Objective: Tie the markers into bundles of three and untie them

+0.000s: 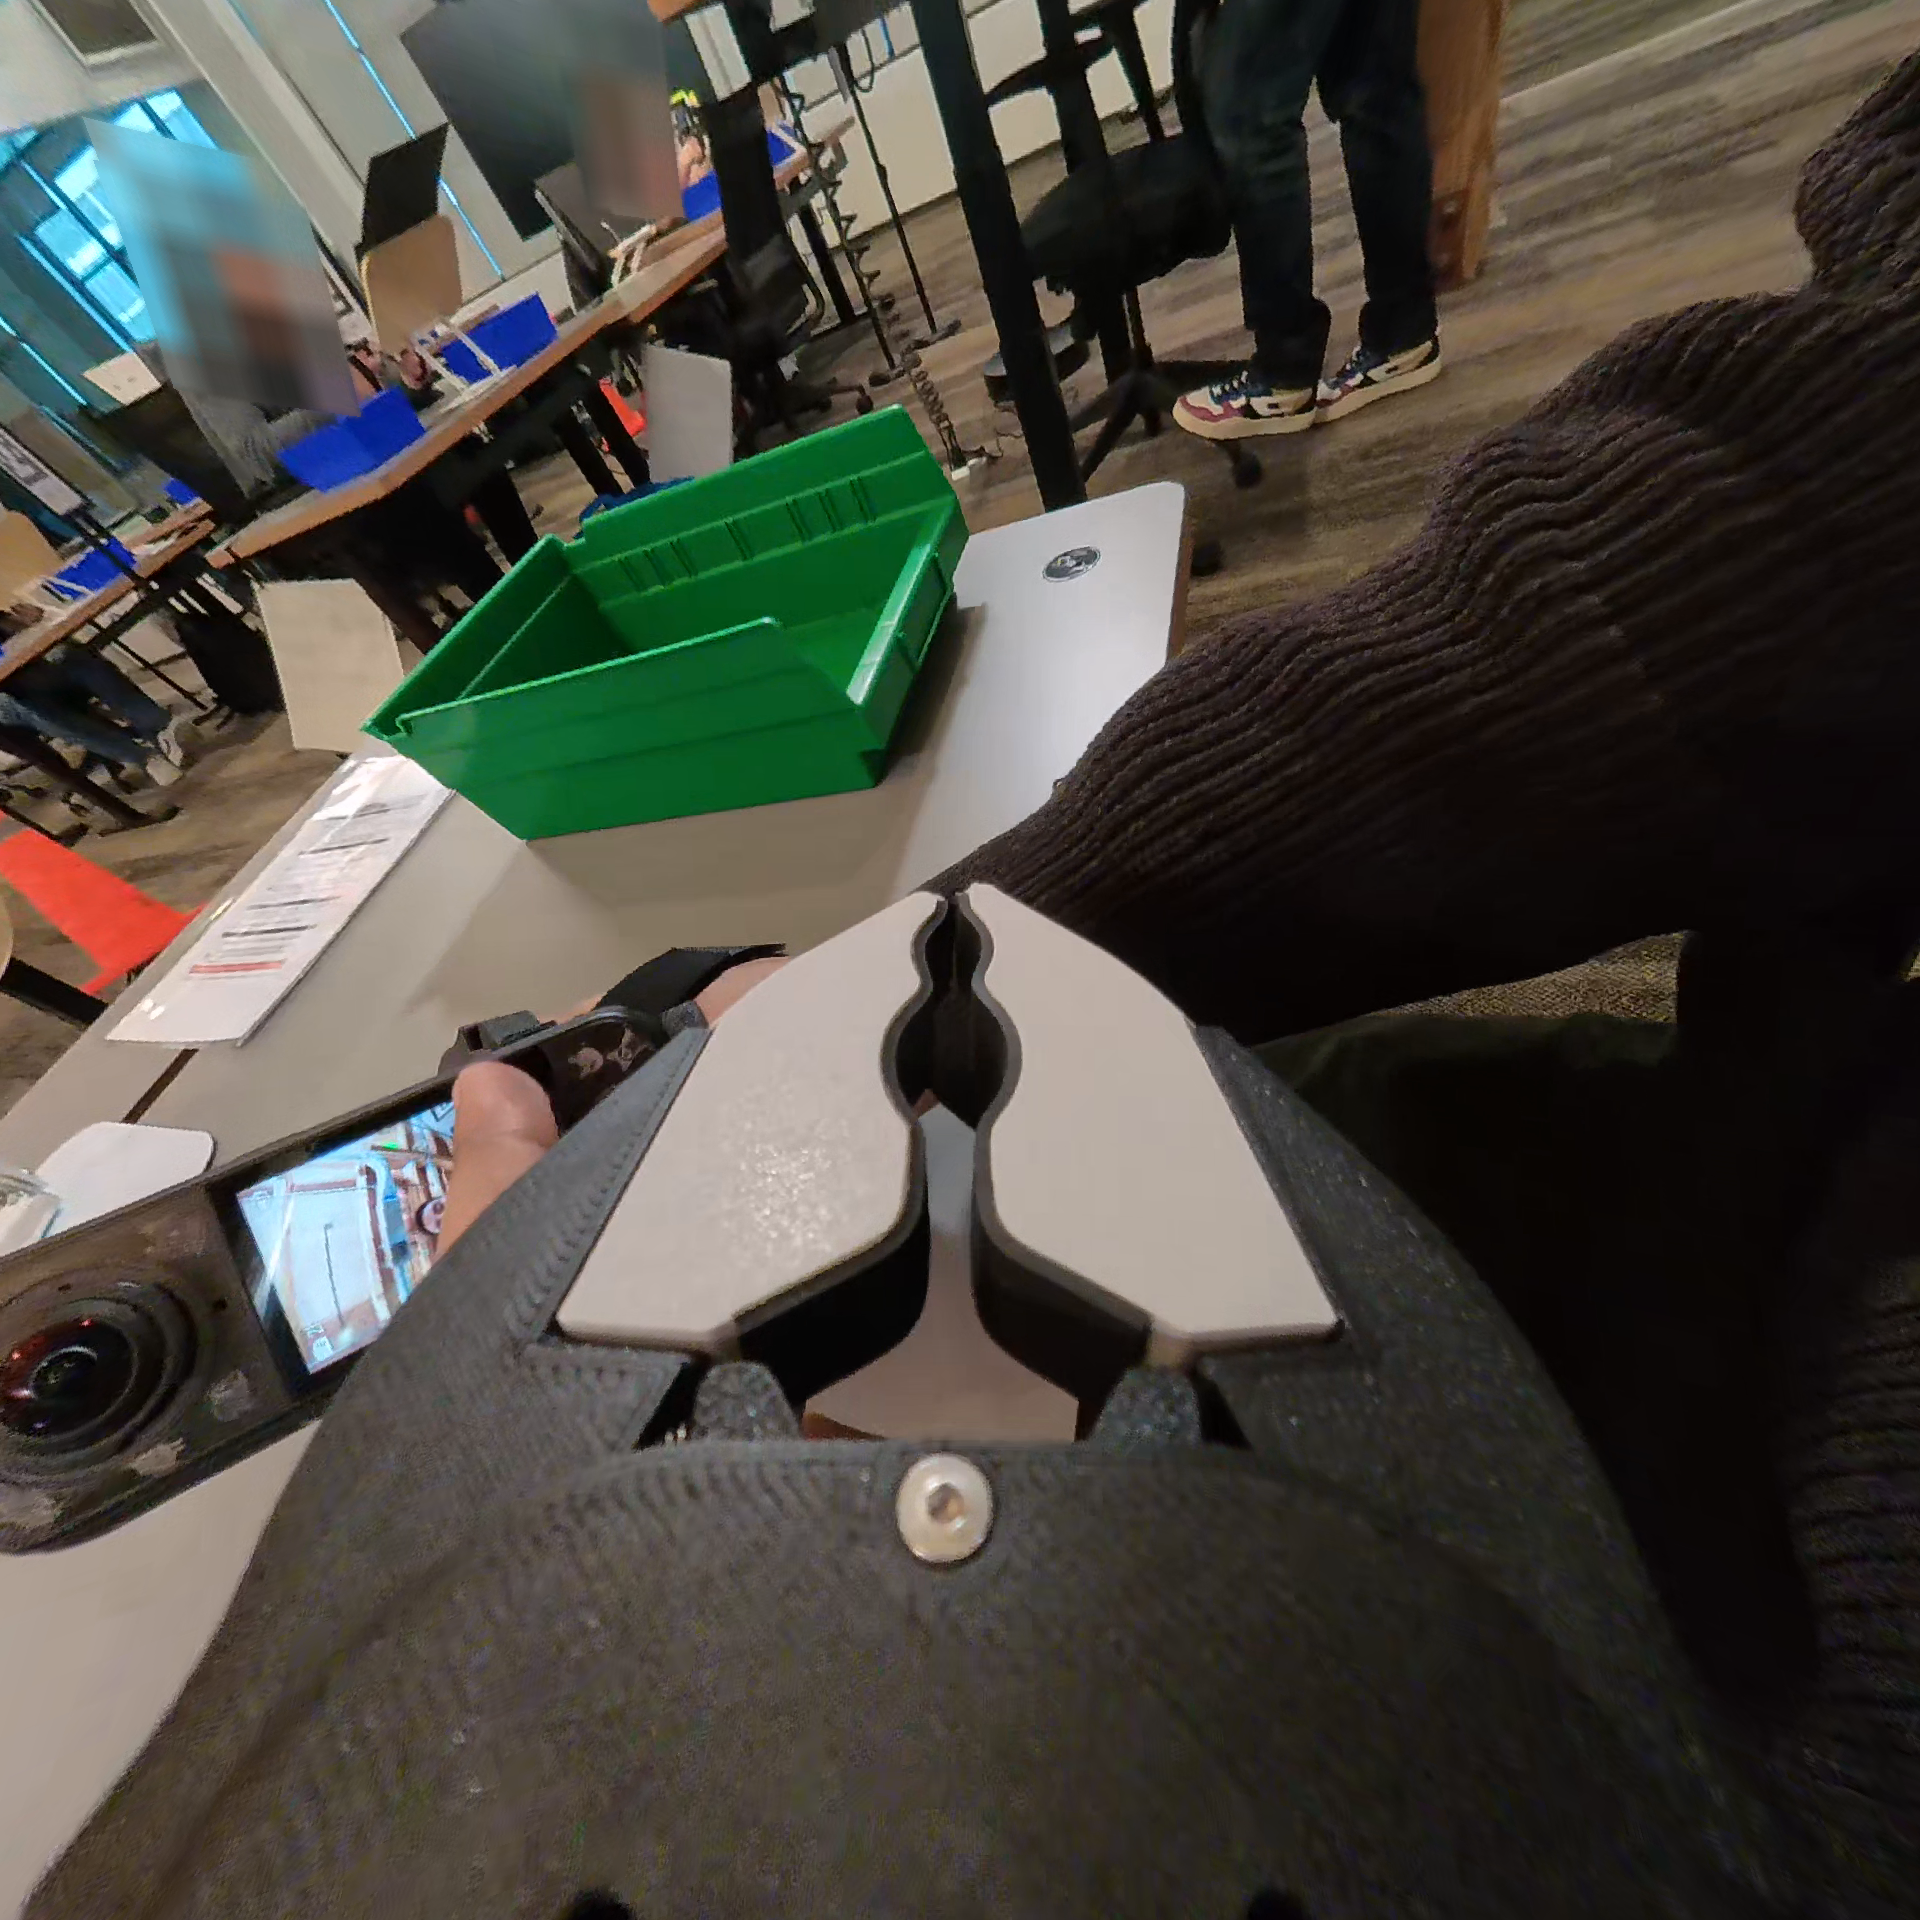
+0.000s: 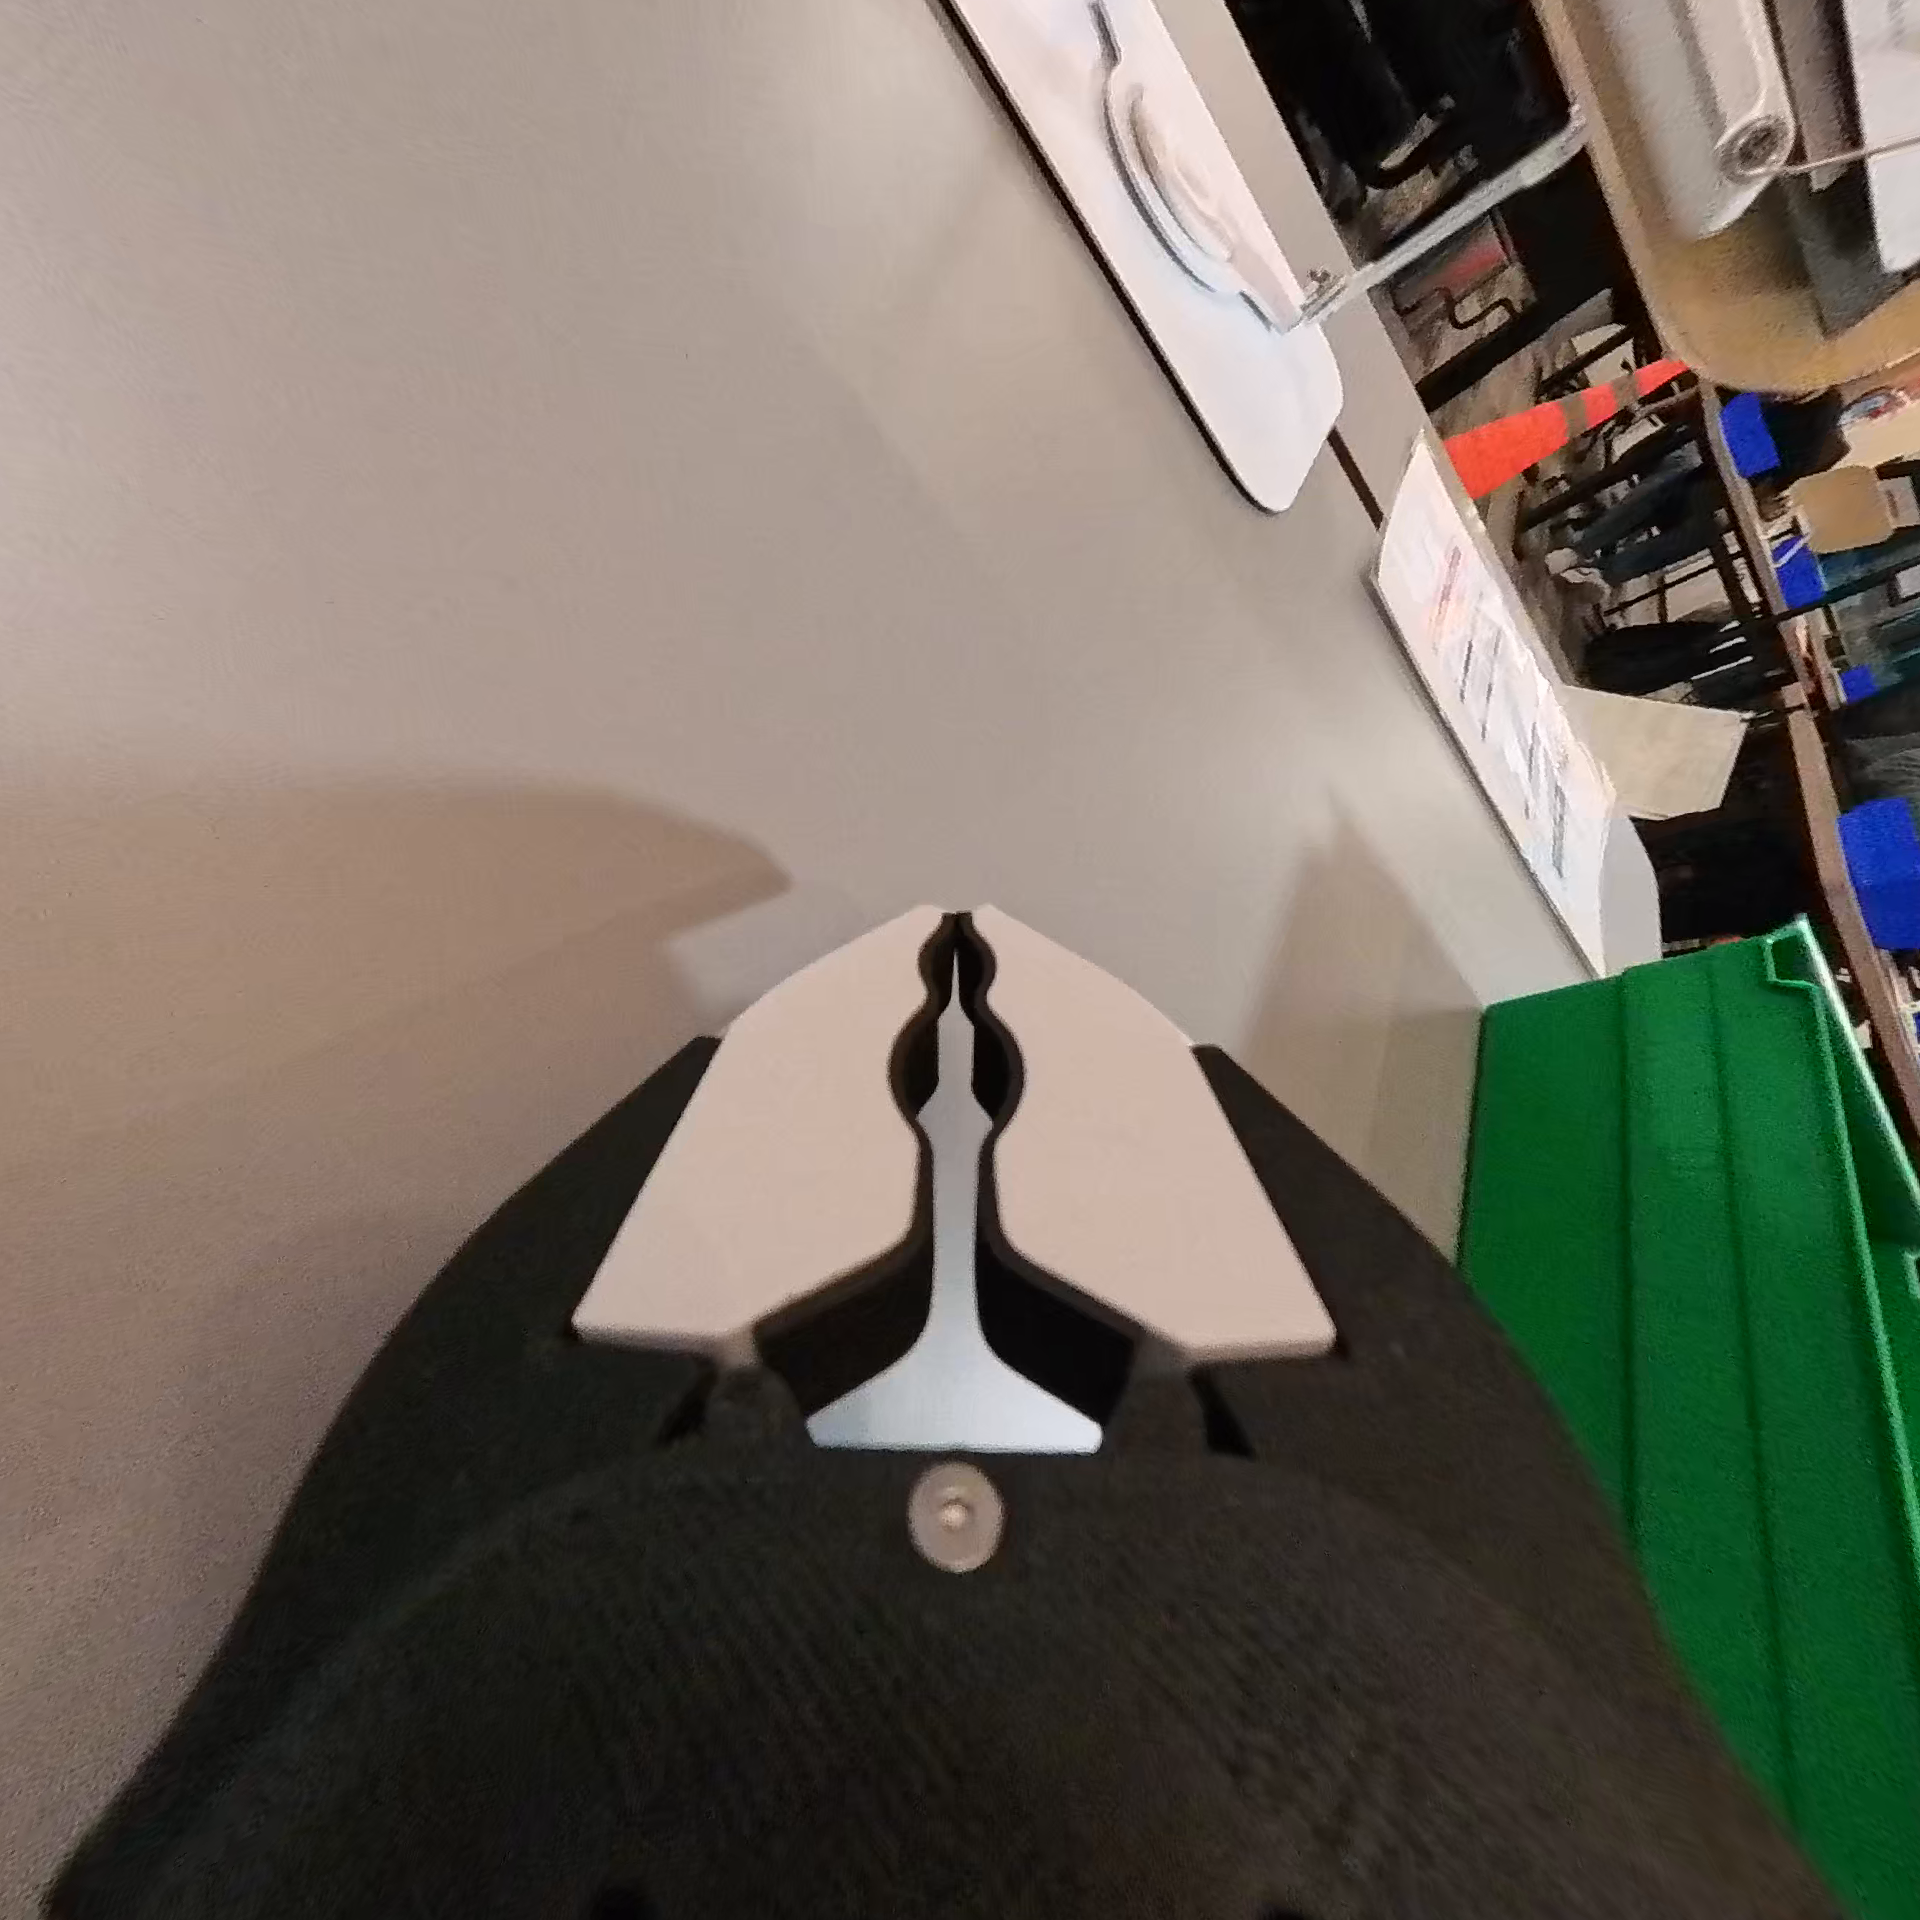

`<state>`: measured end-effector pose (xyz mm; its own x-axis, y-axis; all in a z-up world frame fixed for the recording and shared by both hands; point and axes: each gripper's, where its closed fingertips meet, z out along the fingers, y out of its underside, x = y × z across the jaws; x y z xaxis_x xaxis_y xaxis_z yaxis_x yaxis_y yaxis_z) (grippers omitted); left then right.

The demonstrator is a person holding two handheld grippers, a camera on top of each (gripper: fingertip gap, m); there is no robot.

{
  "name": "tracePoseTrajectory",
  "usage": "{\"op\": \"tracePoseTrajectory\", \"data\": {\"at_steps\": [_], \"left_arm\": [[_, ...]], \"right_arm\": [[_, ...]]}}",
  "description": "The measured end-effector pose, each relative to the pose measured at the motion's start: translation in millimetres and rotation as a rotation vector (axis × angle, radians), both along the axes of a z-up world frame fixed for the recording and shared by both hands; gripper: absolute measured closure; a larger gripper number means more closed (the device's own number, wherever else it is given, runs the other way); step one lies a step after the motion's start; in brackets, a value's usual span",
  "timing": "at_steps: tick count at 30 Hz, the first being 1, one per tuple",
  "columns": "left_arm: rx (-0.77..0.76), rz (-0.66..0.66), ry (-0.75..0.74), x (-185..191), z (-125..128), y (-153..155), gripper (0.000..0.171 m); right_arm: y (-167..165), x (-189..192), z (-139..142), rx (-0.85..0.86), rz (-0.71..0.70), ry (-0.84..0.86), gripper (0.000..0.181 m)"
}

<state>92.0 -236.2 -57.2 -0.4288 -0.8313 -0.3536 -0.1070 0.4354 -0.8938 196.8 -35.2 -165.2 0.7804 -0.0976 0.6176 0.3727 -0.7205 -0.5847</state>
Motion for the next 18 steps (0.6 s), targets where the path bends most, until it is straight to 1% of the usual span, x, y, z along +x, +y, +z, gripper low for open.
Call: {"op": "tracePoseTrajectory", "data": {"at_steps": [4,6,9,12,15,18], "left_arm": [[-0.004,-0.009,0.013,-1,-1,0,0.169],[-0.020,-0.007,-0.029,-2,7,0,0.169],[-0.038,0.043,-0.105,-2,25,12,0.169],[-0.115,0.117,-0.157,-1,40,37,0.169],[-0.210,0.222,-0.234,-2,52,72,0.169],[-0.319,0.342,-0.326,-7,64,108,0.169]], "right_arm": [[1,-3,-1,-0.006,0.012,-0.006,0.181],[1,-4,-2,-0.004,0.015,-0.004,0.181],[1,-4,-3,0.005,0.010,0.054,0.181],[0,1,-3,0.016,-0.001,0.084,0.181],[-2,5,-3,0.025,-0.014,0.137,0.181],[-4,6,-4,0.041,-0.015,0.221,0.176]]}}
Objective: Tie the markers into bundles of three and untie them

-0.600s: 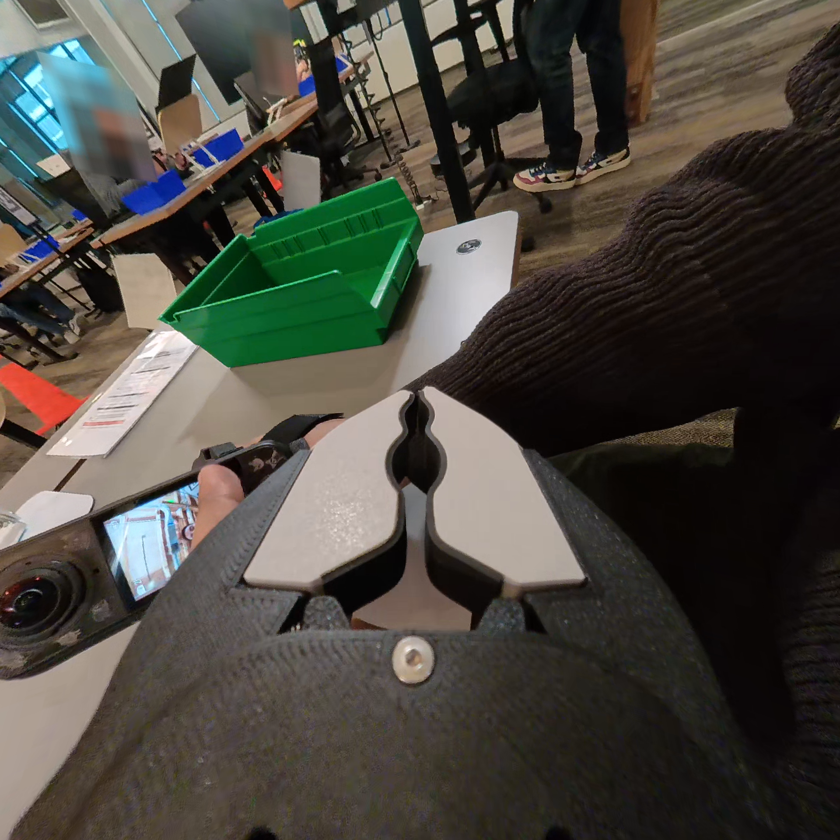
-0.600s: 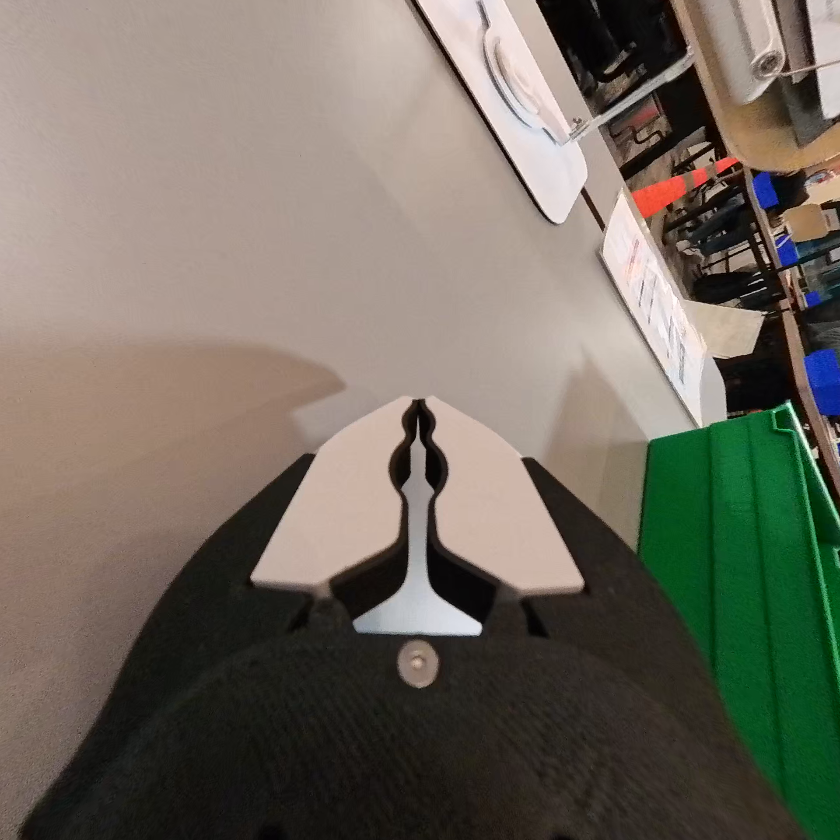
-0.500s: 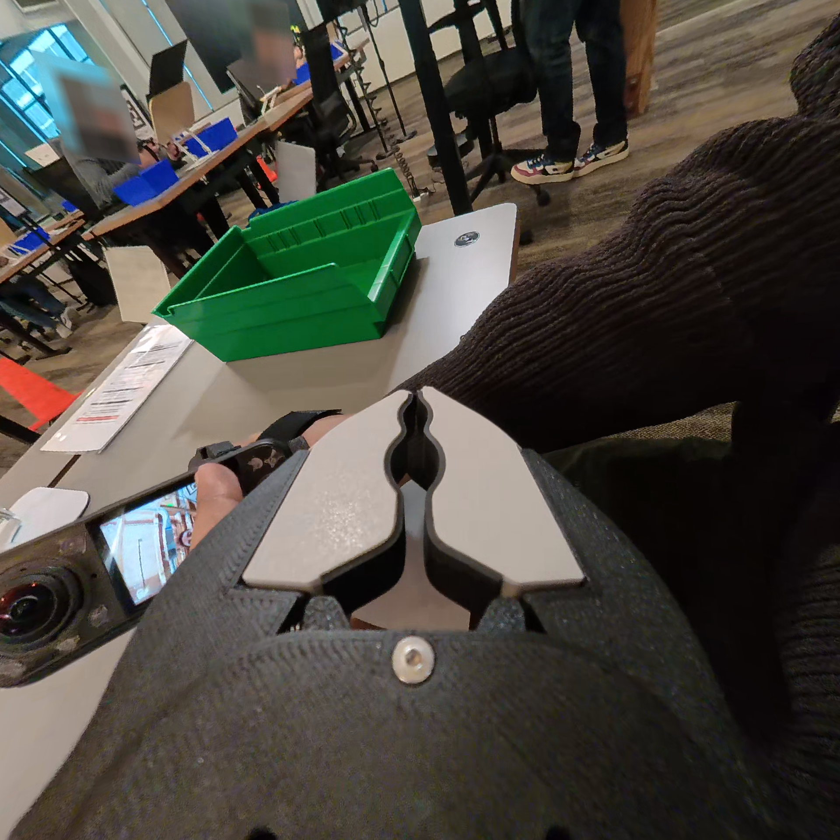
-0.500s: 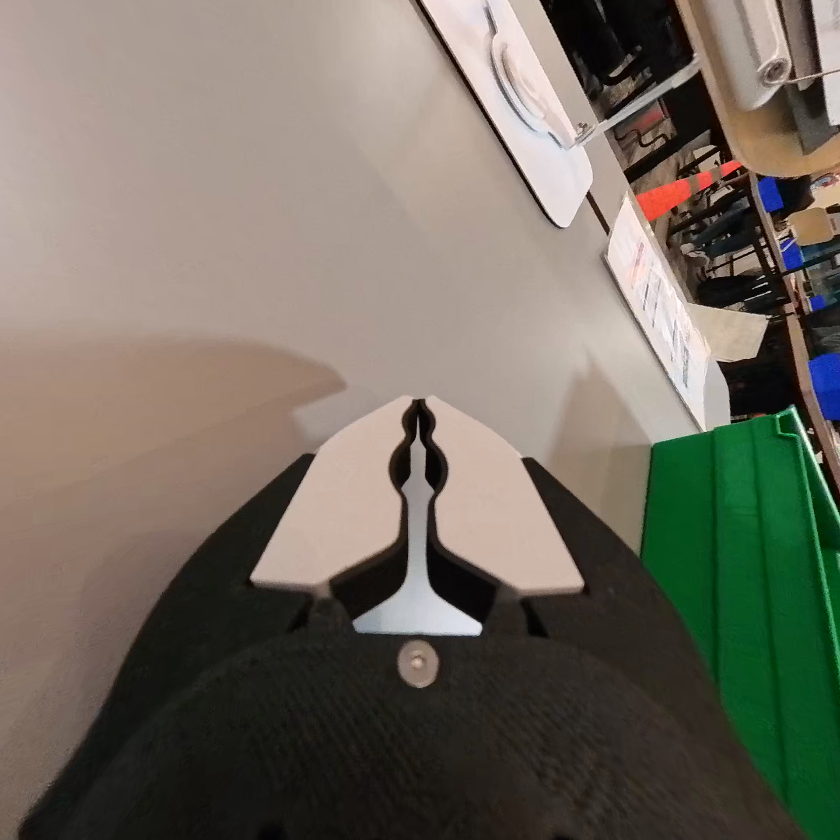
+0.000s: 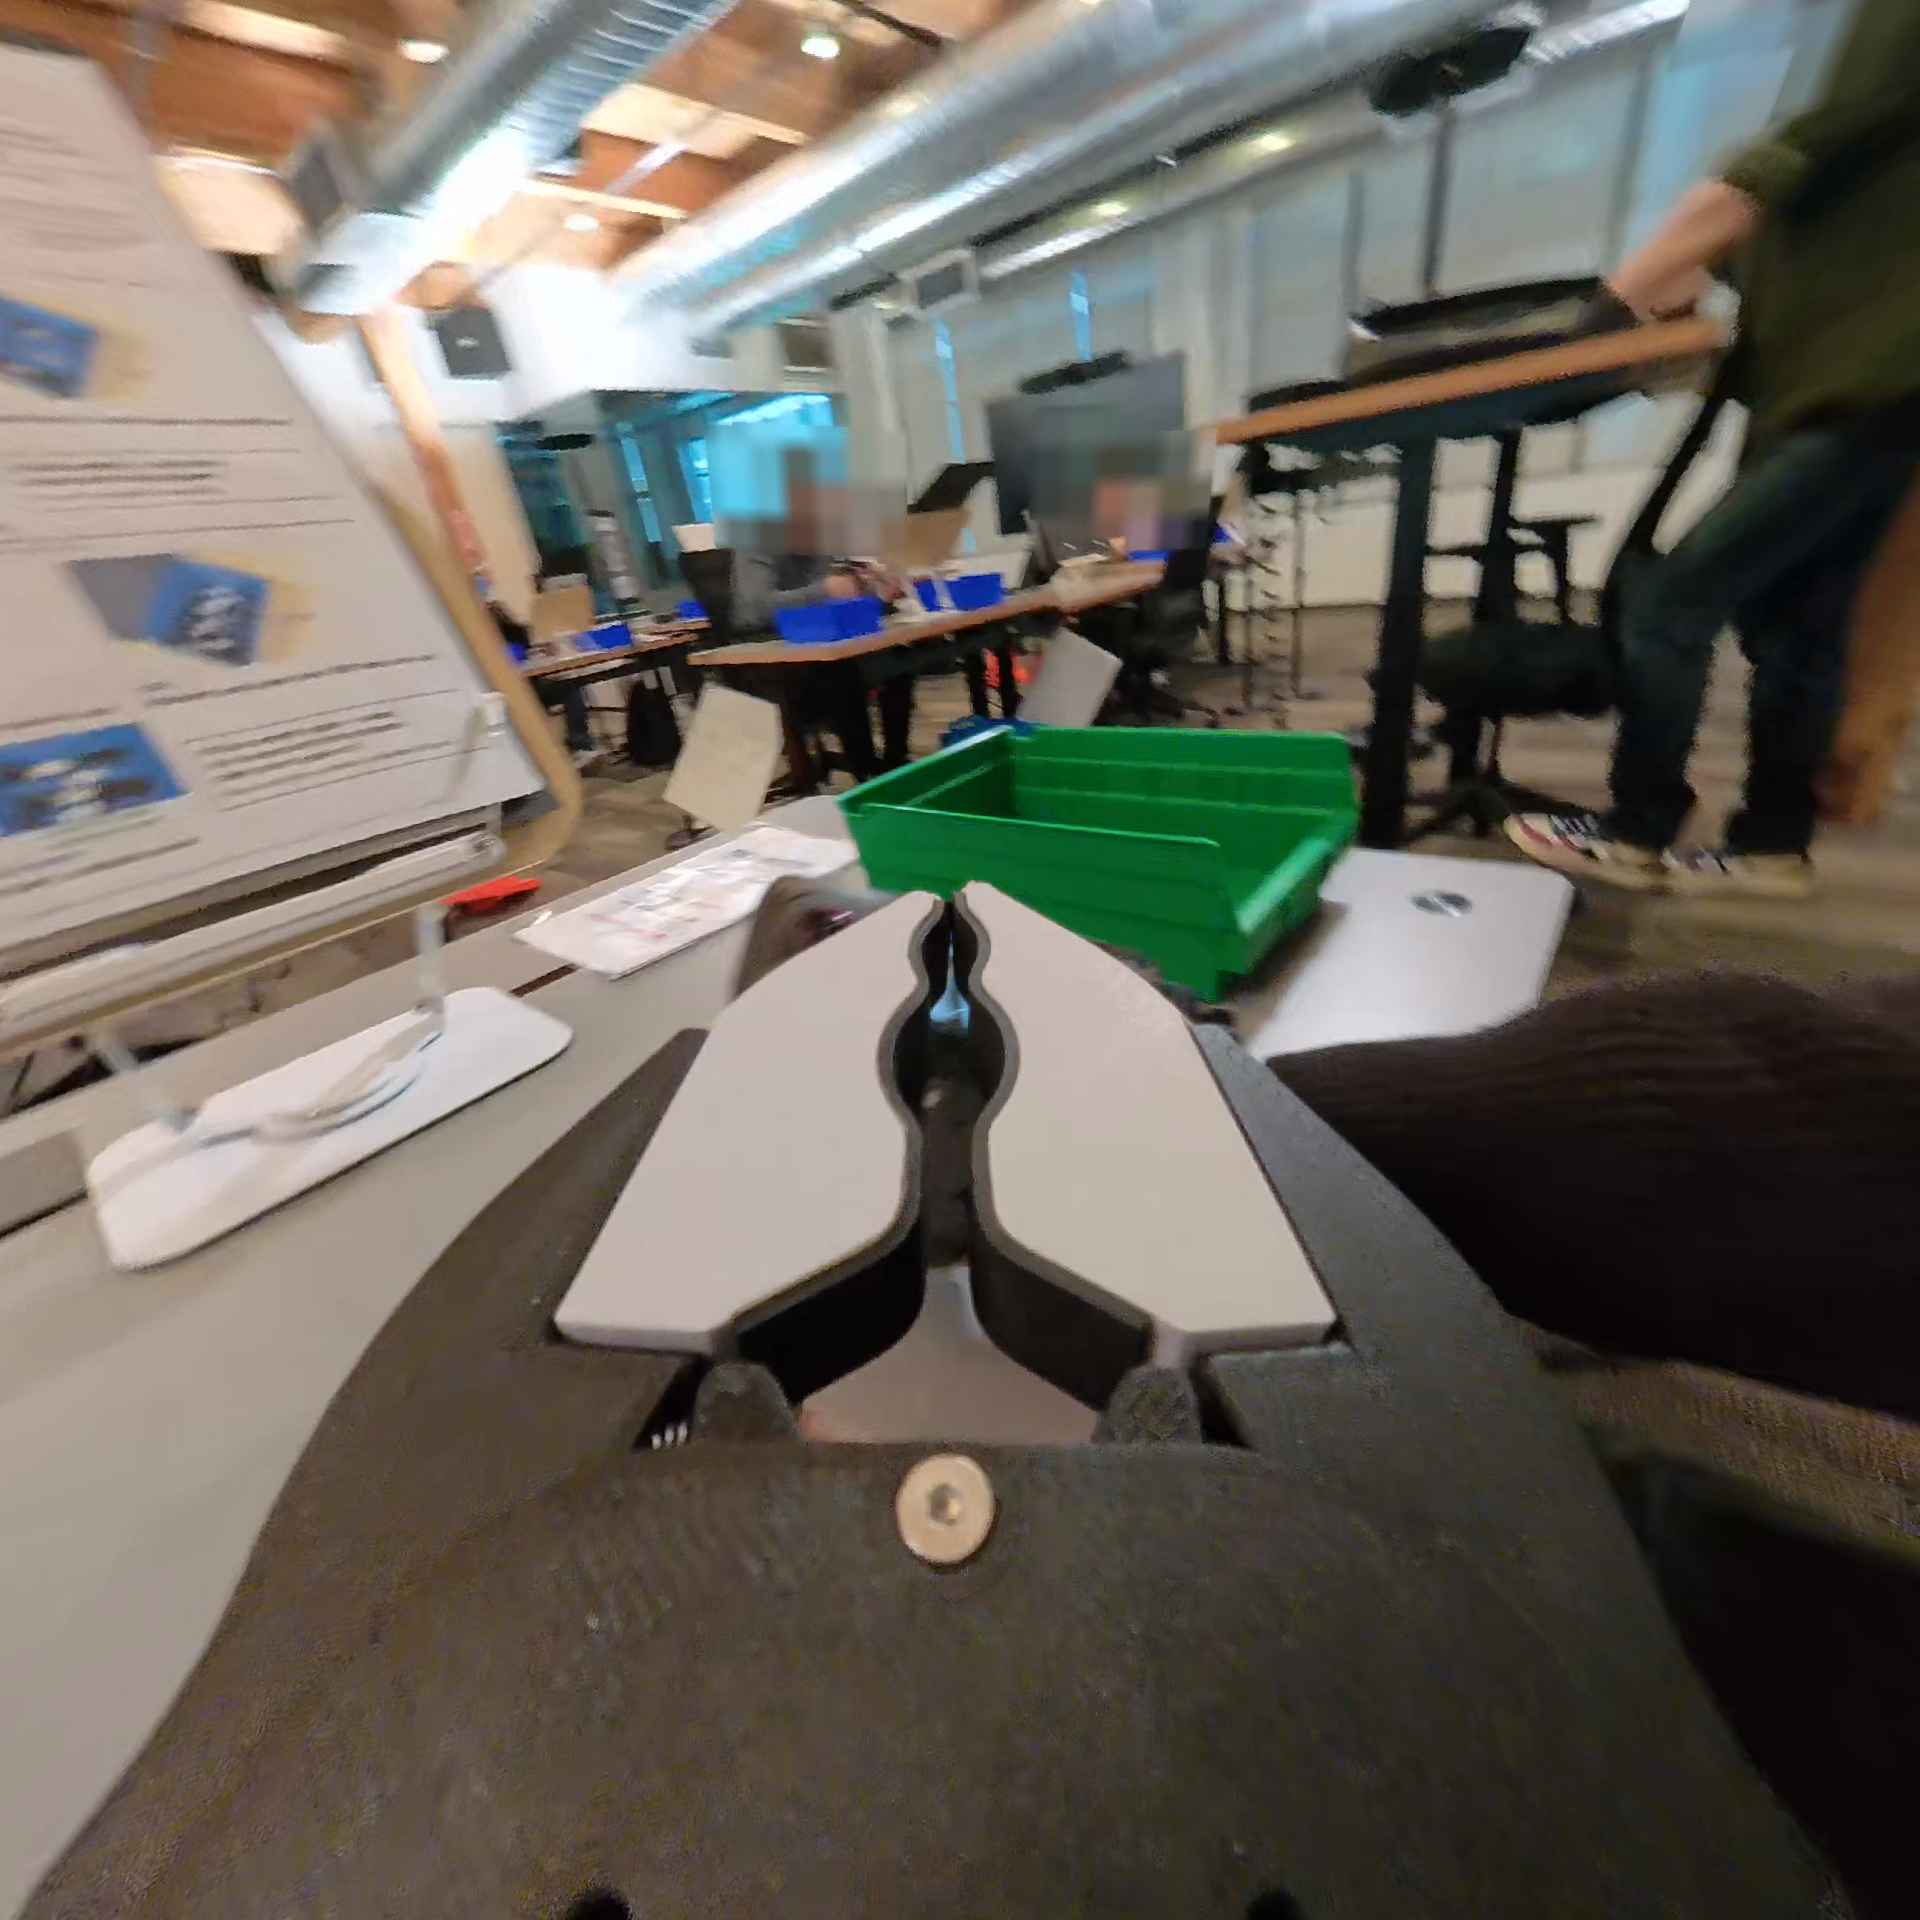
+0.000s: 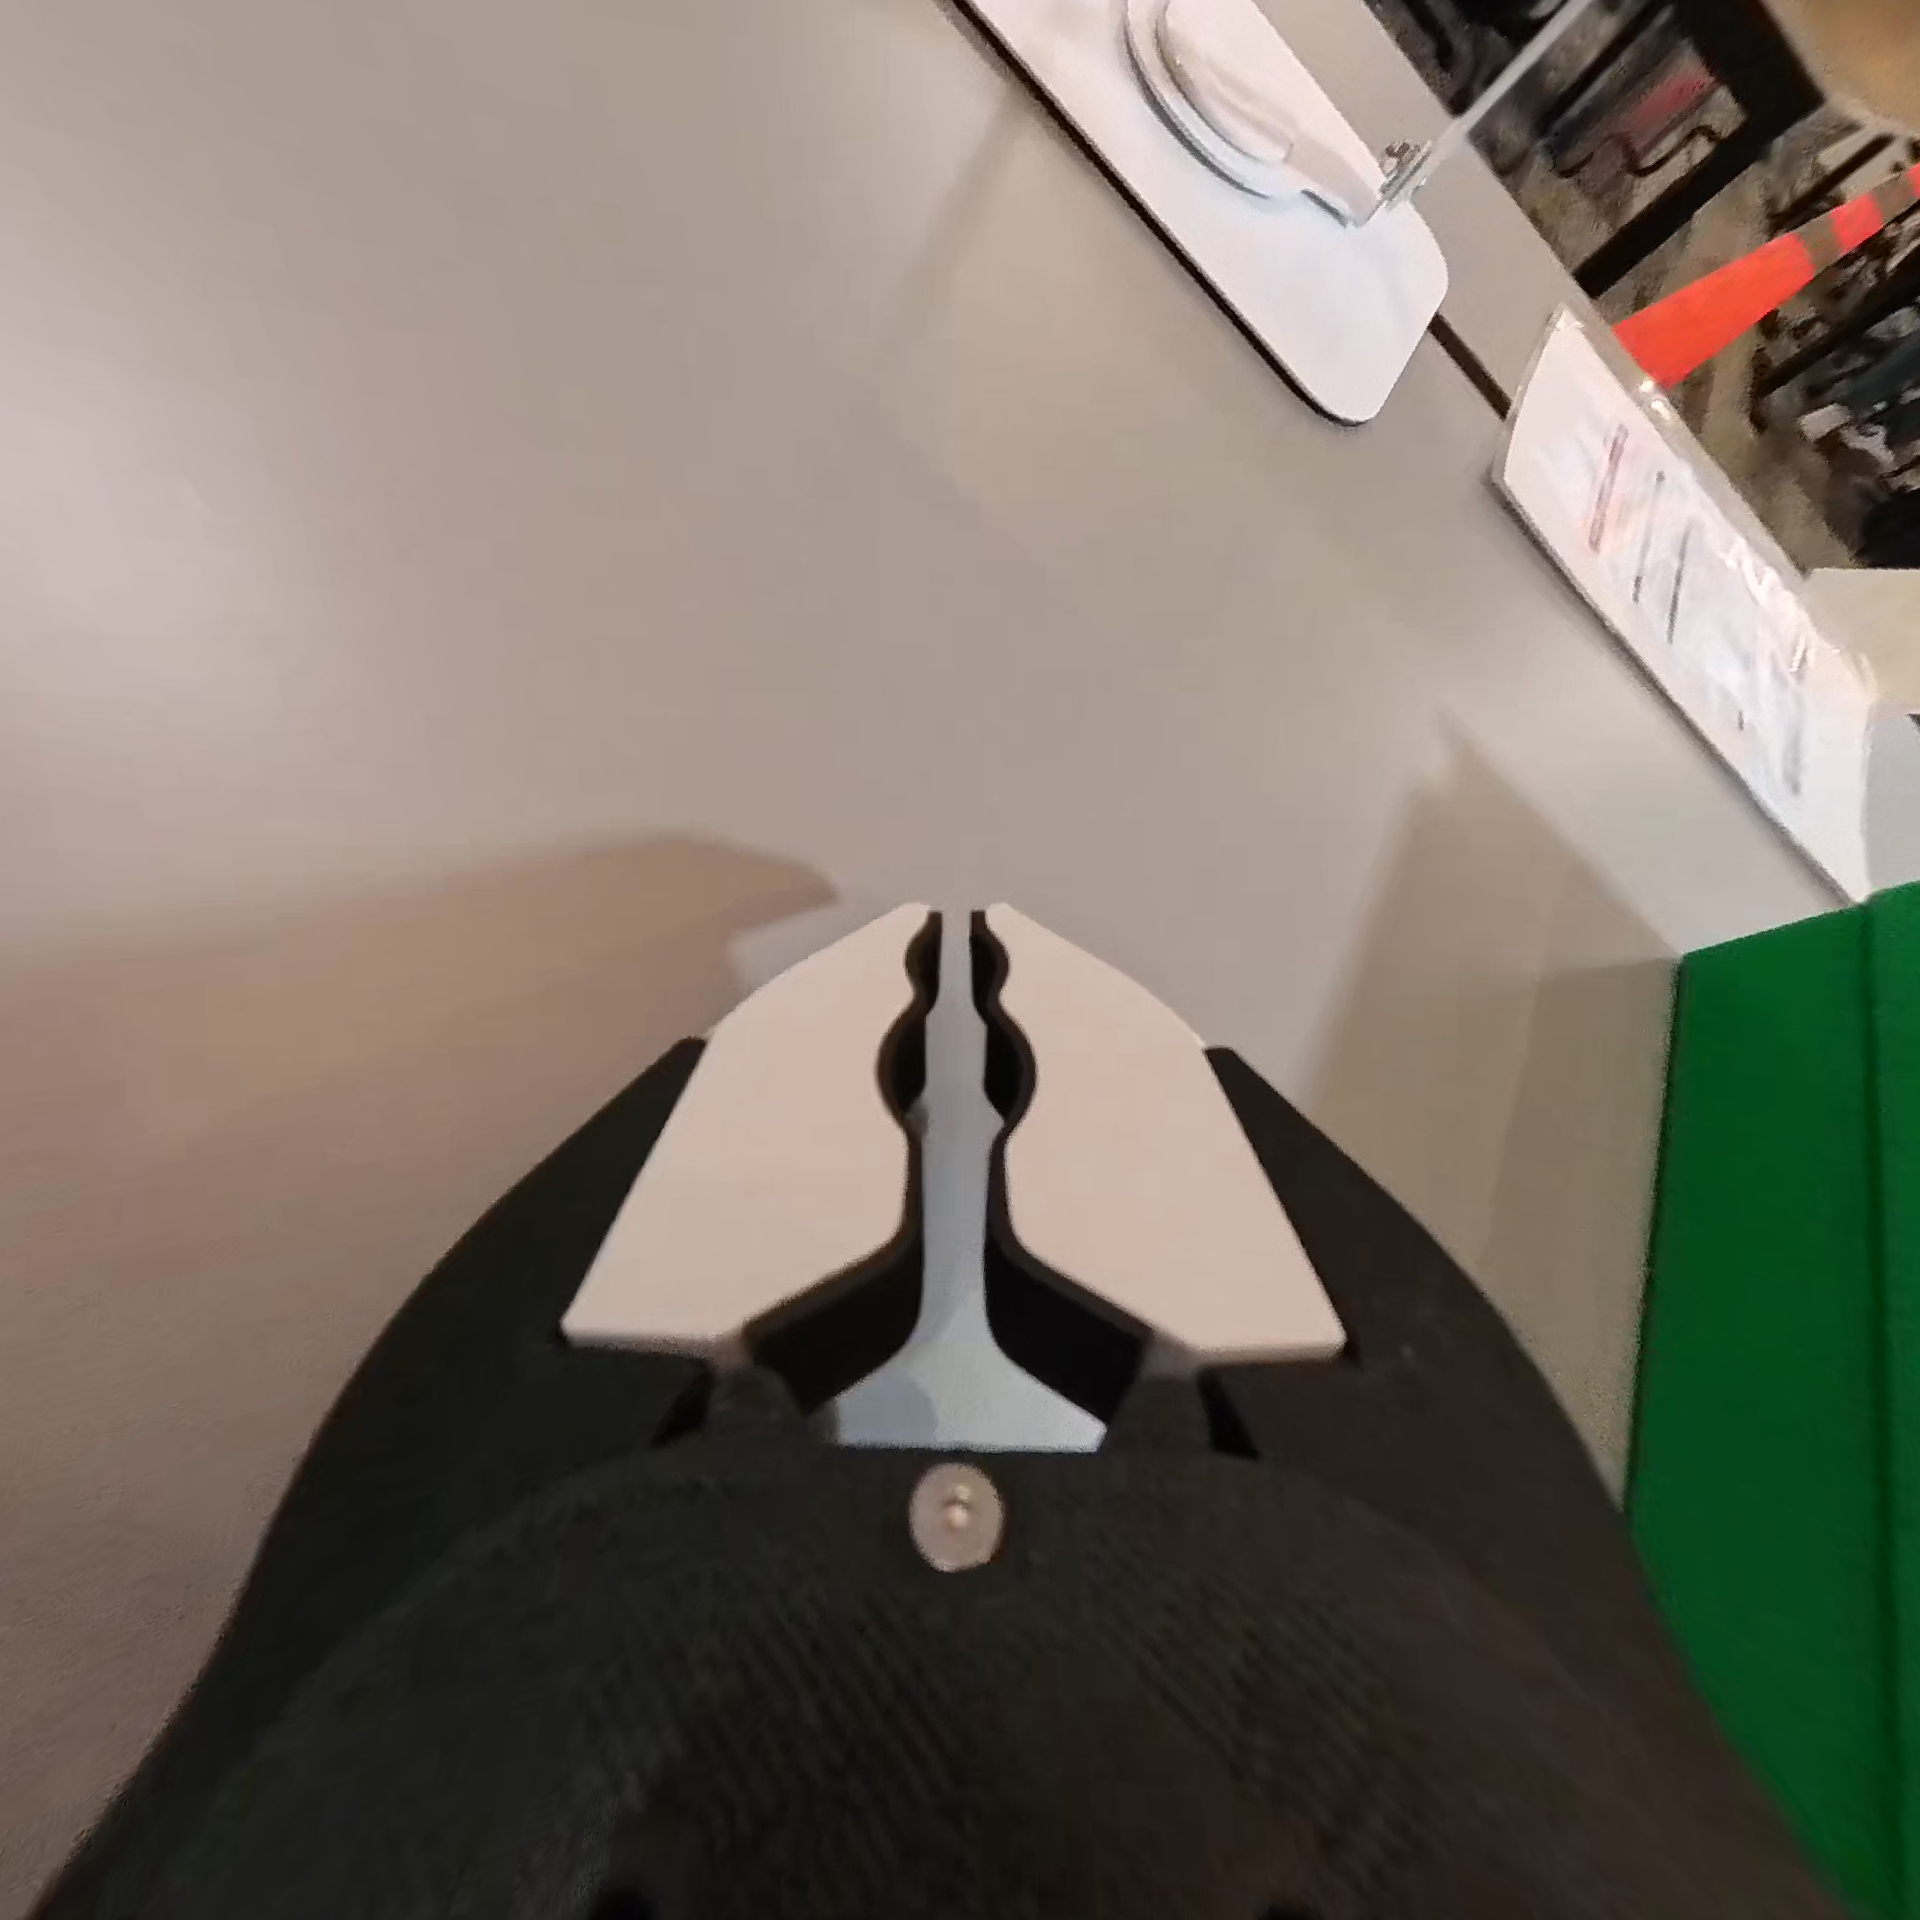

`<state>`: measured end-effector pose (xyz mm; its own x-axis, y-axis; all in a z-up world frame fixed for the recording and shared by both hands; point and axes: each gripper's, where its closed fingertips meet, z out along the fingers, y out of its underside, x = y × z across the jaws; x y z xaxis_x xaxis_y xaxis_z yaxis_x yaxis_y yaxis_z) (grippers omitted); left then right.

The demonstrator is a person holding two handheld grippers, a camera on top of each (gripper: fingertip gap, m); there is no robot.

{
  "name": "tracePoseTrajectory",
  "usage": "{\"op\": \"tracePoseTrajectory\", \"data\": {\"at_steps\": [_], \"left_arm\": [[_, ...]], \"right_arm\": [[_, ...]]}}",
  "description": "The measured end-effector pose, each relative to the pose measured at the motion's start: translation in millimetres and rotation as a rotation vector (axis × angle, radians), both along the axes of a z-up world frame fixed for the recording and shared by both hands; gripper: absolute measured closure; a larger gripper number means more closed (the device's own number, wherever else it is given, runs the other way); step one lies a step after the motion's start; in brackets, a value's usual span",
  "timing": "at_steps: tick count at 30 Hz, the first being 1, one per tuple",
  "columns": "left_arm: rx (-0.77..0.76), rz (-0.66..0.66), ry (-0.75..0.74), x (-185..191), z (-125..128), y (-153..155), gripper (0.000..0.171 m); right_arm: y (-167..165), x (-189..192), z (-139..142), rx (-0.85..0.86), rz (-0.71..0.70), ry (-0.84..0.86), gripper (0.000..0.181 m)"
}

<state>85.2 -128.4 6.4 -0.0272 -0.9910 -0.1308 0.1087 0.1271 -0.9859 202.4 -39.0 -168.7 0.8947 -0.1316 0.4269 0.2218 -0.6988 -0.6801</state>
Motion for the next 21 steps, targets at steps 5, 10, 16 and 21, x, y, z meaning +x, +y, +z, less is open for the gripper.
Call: {"op": "tracePoseTrajectory", "data": {"at_steps": [5,10,16,21], "left_arm": [[-0.126,0.235,0.097,-5,-17,63,0.170],[-0.155,0.342,0.356,-14,-83,122,0.159],[-0.031,0.398,0.433,-14,-102,155,0.156],[0.011,0.404,0.470,10,-113,174,0.149]], "right_arm": [[-3,0,14,0.054,0.020,0.074,0.171],[2,-24,26,0.153,0.069,0.219,0.168],[21,-57,37,0.258,0.180,0.441,0.162],[32,-55,32,0.229,0.213,0.455,0.145]]}}
